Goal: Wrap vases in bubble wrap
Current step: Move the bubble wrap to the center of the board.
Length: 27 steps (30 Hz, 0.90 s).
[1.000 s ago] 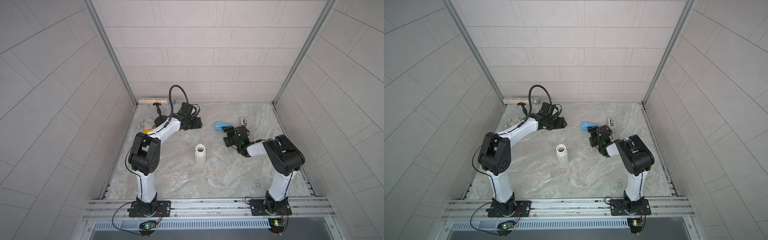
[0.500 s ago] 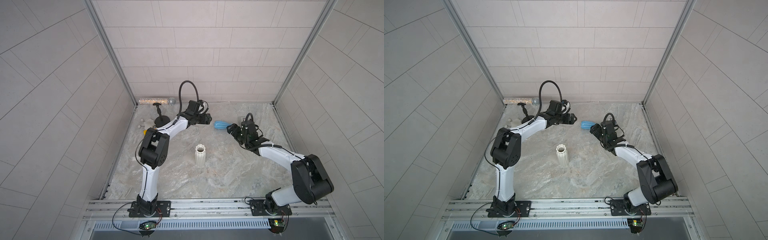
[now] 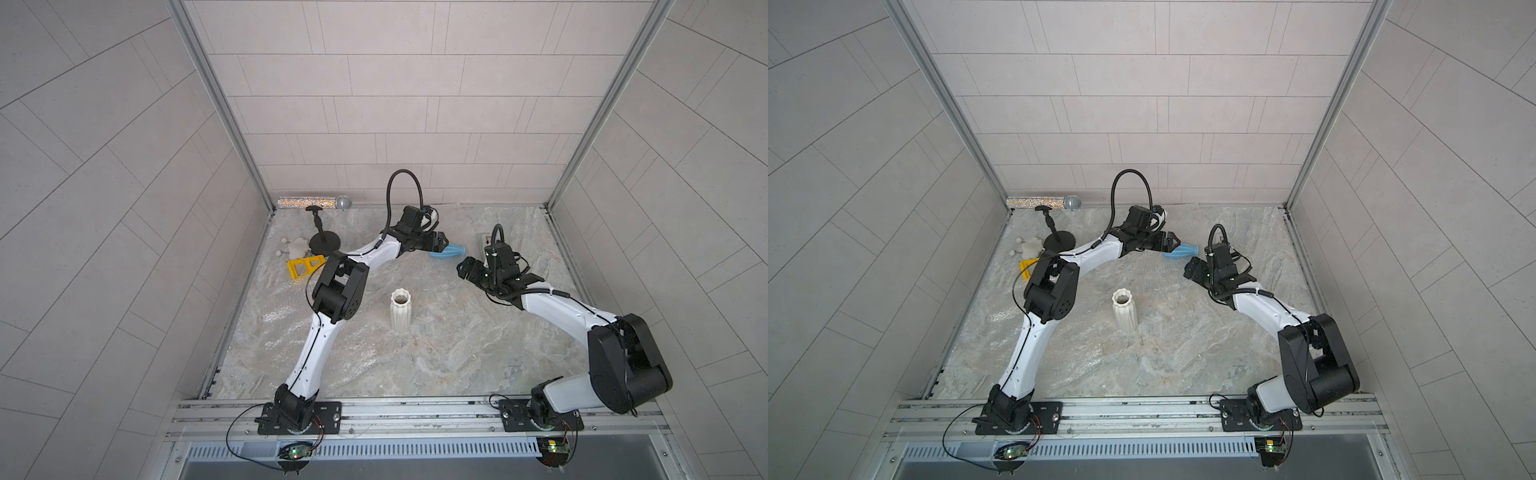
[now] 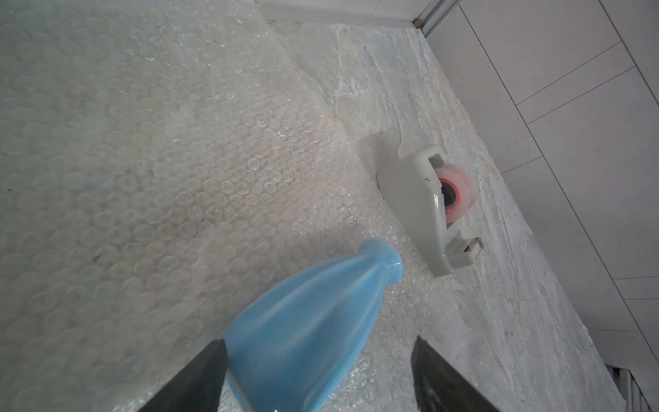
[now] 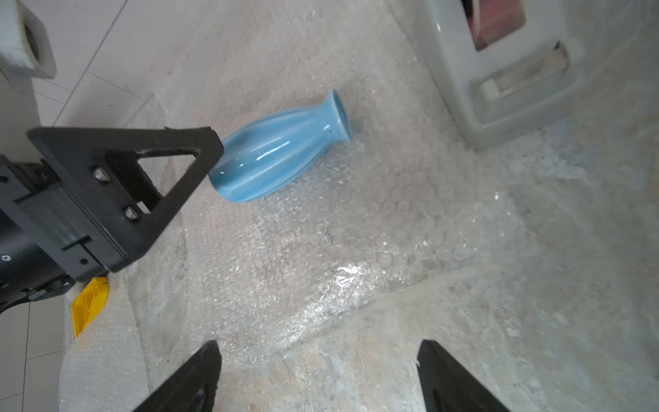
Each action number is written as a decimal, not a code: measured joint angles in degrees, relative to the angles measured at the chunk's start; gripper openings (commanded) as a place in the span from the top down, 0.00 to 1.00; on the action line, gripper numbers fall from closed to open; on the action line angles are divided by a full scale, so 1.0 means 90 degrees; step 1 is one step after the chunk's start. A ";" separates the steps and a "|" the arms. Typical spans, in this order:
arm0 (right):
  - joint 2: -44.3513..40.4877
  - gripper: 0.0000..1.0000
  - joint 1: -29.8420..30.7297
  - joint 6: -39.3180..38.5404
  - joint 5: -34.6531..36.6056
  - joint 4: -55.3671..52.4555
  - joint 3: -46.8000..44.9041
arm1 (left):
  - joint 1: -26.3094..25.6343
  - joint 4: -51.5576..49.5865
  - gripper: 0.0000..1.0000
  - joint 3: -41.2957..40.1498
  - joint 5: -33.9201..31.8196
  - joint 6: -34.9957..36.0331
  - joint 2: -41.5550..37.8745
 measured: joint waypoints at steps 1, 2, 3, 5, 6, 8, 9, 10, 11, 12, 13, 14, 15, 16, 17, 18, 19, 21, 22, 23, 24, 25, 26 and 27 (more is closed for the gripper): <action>0.0002 0.14 0.0002 0.0112 -0.0041 -0.0046 -0.0015 | -0.0005 -0.0058 0.15 0.0117 0.0029 -0.0002 0.0066; 0.0015 0.14 0.0017 0.0257 -0.0075 -0.0097 -0.0041 | -0.0022 -0.0141 0.15 0.0291 0.0053 0.0005 0.0160; 0.0046 0.15 0.0036 0.0398 -0.0080 -0.0126 -0.0070 | -0.0032 -0.0243 0.15 0.0459 0.0073 0.0010 0.0257; 0.0163 0.19 0.0075 0.0627 -0.0073 -0.0177 -0.0112 | -0.0032 -0.0369 0.15 0.0571 0.0095 0.0034 0.0335; 0.0240 0.20 0.0092 0.0750 -0.0053 -0.0211 -0.0117 | -0.0036 -0.0449 0.15 0.0571 0.0095 0.0058 0.0338; 0.0396 0.21 0.0138 0.0937 0.0056 -0.0294 -0.0117 | -0.0046 -0.0546 0.15 0.0571 0.0083 0.0087 0.0338; 0.0452 0.22 0.0170 0.1025 0.0153 -0.0359 -0.0117 | -0.0056 -0.0583 0.15 0.0566 0.0066 0.0114 0.0335; 0.0488 0.25 0.0192 0.1100 0.0243 -0.0406 -0.0117 | -0.0061 -0.0597 0.15 0.0542 0.0039 0.0131 0.0333; 0.0525 0.26 0.0219 0.1195 0.0352 -0.0427 -0.0117 | -0.0070 -0.0612 0.15 0.0493 0.0010 0.0143 0.0323; 0.0563 0.28 0.0243 0.1280 0.0442 -0.0427 -0.0112 | -0.0075 -0.0629 0.15 0.0442 -0.0017 0.0155 0.0318; 0.0612 0.30 0.0257 0.1362 0.0525 -0.0427 -0.0097 | -0.0083 -0.0648 0.15 0.0391 -0.0024 0.0160 0.0316; 0.0690 0.32 0.0265 0.1438 0.0588 -0.0427 -0.0068 | -0.0085 -0.0675 0.15 0.0335 -0.0015 0.0165 0.0316; 0.0787 0.34 0.0279 0.1515 0.0648 -0.0430 -0.0024 | -0.0090 -0.0716 0.15 0.0282 -0.0002 0.0170 0.0316; 0.0889 0.36 0.0296 0.1586 0.0699 -0.0430 0.0024 | -0.0092 -0.0753 0.15 0.0236 0.0002 0.0172 0.0316; 0.0993 0.40 0.0308 0.1637 0.0750 -0.0430 0.0075 | -0.0097 -0.0784 0.15 0.0197 0.0007 0.0177 0.0316; 0.1076 0.41 0.0323 0.1700 0.0816 -0.0435 0.0129 | -0.0097 -0.0806 0.15 0.0175 0.0005 0.0180 0.0316; 0.1168 0.42 0.0347 0.1753 0.0884 -0.0452 0.0194 | -0.0097 -0.0838 0.15 0.0165 0.0000 0.0185 0.0316; 0.1328 0.43 0.0430 0.1834 0.1018 -0.0510 0.0359 | -0.0097 -0.0891 0.14 0.0163 -0.0005 0.0233 0.0313; 0.1377 0.44 0.0466 0.1860 0.1071 -0.0532 0.0425 | -0.0097 -0.0903 0.14 0.0158 -0.0005 0.0255 0.0311; 0.1435 0.46 0.0508 0.1894 0.1134 -0.0544 0.0498 | -0.0097 -0.0901 0.13 0.0119 -0.0002 0.0287 0.0289; 0.1467 0.47 0.0529 0.1928 0.1168 -0.0539 0.0529 | -0.0097 -0.0899 0.13 0.0083 -0.0002 0.0299 0.0265; 0.1511 0.48 0.0559 0.1977 0.1219 -0.0515 0.0542 | -0.0097 -0.0896 0.12 0.0024 -0.0002 0.0323 0.0226; 0.1557 0.49 0.0580 0.2025 0.1258 -0.0508 0.0544 | -0.0097 -0.0889 0.12 -0.0049 -0.0002 0.0347 0.0177; 0.1608 0.49 0.0585 0.2067 0.1285 -0.0505 0.0544 | -0.0097 -0.0896 0.11 -0.0104 -0.0005 0.0357 0.0141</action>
